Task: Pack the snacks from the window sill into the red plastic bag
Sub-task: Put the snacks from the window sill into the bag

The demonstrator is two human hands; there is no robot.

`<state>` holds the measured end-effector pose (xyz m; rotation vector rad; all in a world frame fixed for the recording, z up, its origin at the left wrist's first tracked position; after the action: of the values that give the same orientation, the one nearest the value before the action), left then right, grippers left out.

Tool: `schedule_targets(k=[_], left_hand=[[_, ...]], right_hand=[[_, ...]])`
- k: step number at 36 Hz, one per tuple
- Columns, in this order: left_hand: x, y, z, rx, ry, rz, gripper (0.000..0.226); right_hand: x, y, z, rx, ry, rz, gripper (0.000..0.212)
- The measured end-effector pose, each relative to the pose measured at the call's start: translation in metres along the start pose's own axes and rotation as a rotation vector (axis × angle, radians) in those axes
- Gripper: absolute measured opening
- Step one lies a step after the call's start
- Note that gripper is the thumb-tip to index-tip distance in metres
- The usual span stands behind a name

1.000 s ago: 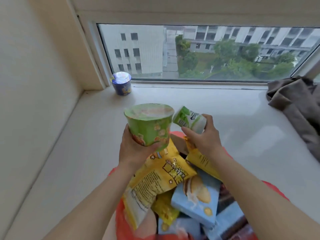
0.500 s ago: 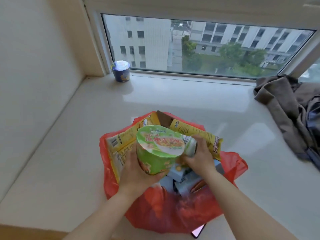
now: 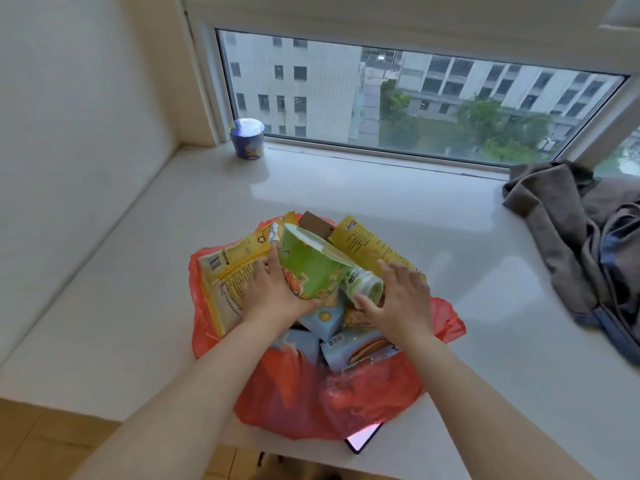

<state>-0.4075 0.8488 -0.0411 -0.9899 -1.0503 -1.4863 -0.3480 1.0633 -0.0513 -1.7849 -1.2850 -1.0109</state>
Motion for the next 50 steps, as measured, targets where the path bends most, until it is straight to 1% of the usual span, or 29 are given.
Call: schedule_targets(k=[2, 3, 4, 6, 7, 8, 10, 11, 12, 14, 15, 16, 18, 20, 22, 26, 27, 31, 36, 38, 41, 44, 46, 48, 50], left_hand=[[0.002, 0.001, 0.007, -0.034, -0.069, 0.007, 0.134], [0.003, 0.001, 0.01, -0.048, -0.093, 0.011, 0.134], [0.004, 0.001, 0.013, -0.061, -0.109, 0.013, 0.134], [0.004, 0.001, 0.017, -0.076, -0.126, 0.009, 0.134], [0.005, 0.001, 0.019, -0.079, -0.131, 0.005, 0.134], [0.005, 0.001, 0.02, -0.082, -0.131, 0.001, 0.134], [0.006, -0.001, 0.021, -0.092, -0.115, -0.005, 0.134], [0.006, -0.001, 0.021, -0.101, -0.103, -0.008, 0.134], [0.007, -0.002, 0.021, -0.113, -0.093, -0.011, 0.135], [0.007, -0.003, 0.02, -0.139, -0.074, -0.017, 0.136], [0.007, -0.004, 0.02, -0.152, -0.059, -0.022, 0.137], [0.007, -0.005, 0.019, -0.161, -0.042, -0.03, 0.137], [0.006, -0.009, 0.017, -0.178, -0.021, -0.054, 0.136], [0.007, -0.013, 0.017, -0.206, -0.026, -0.069, 0.135], [0.009, -0.017, 0.018, -0.245, -0.039, -0.075, 0.133], [0.014, -0.026, 0.022, -0.331, -0.104, -0.089, 0.129], [0.015, -0.029, 0.023, -0.351, -0.124, -0.095, 0.129], [0.018, -0.04, 0.027, -0.416, -0.18, -0.119, 0.131], [0.015, -0.049, 0.031, -0.484, -0.19, -0.177, 0.134], [0.016, -0.05, 0.034, -0.556, -0.168, -0.165, 0.128], [0.02, -0.053, 0.042, -0.67, -0.083, -0.146, 0.112], [0.019, -0.057, 0.051, -0.734, -0.015, -0.199, 0.118], [0.015, -0.058, 0.055, -0.729, 0.033, -0.25, 0.123], [0.009, -0.055, 0.063, -0.753, 0.043, -0.238, 0.123], [0.004, -0.049, 0.077, -0.81, 0.023, -0.182, 0.122]], right_hand=[[0.016, 0.009, 0.01, -0.067, -0.021, 0.209, 0.072], [0.023, 0.013, 0.018, -0.145, -0.007, 0.26, 0.072], [0.029, 0.018, 0.027, -0.251, 0.015, 0.258, 0.075], [0.036, 0.029, 0.047, -0.483, 0.076, 0.166, 0.08], [0.037, 0.033, 0.057, -0.583, 0.095, 0.103, 0.077], [0.037, 0.038, 0.065, -0.665, 0.088, 0.031, 0.069], [0.035, 0.044, 0.076, -0.773, 0.004, -0.107, 0.044], [0.037, 0.047, 0.078, -0.812, -0.051, -0.135, 0.033], [0.038, 0.049, 0.081, -0.848, -0.099, -0.132, 0.027], [0.042, 0.051, 0.089, -0.904, -0.193, -0.067, 0.023], [0.042, 0.051, 0.093, -0.942, -0.292, -0.011, 0.022], [0.039, 0.049, 0.099, -0.984, -0.442, 0.048, 0.022], [0.035, 0.045, 0.105, -1.066, -0.843, 0.198, 0.024], [0.039, 0.044, 0.106, -1.126, -1.202, 0.405, 0.027], [0.049, 0.04, 0.1, -1.113, -1.356, 0.535, 0.028], [0.066, 0.02, 0.082, -1.026, -1.449, 0.589, 0.028], [0.07, 0.013, 0.077, -1.001, -1.447, 0.582, 0.028], [0.088, -0.01, 0.056, -0.905, -1.3, 0.561, 0.029], [0.105, -0.038, 0.016, -0.635, -1.204, 0.559, 0.035], [0.109, -0.049, -0.001, -0.574, -1.205, 0.551, 0.036], [0.112, -0.061, -0.019, -0.536, -1.16, 0.529, 0.037], [0.114, -0.066, -0.024, -0.542, -1.164, 0.541, 0.039], [0.119, -0.067, -0.023, -0.555, -1.209, 0.567, 0.042], [0.126, -0.069, -0.024, -0.549, -1.242, 0.578, 0.042], [0.136, -0.073, -0.027, -0.517, -1.268, 0.582, 0.042]])
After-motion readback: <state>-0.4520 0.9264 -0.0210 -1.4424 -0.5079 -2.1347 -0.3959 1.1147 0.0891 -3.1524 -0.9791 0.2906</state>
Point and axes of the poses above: each hand's wrist, its own y-axis away from the middle knuckle, its own x-axis out of the back of the hand, z = x × y, the point moved 5 cm from there along -y, towards the middle knuckle, and after that the axes turned 12 degrees about -y, right-handed, at the moved point
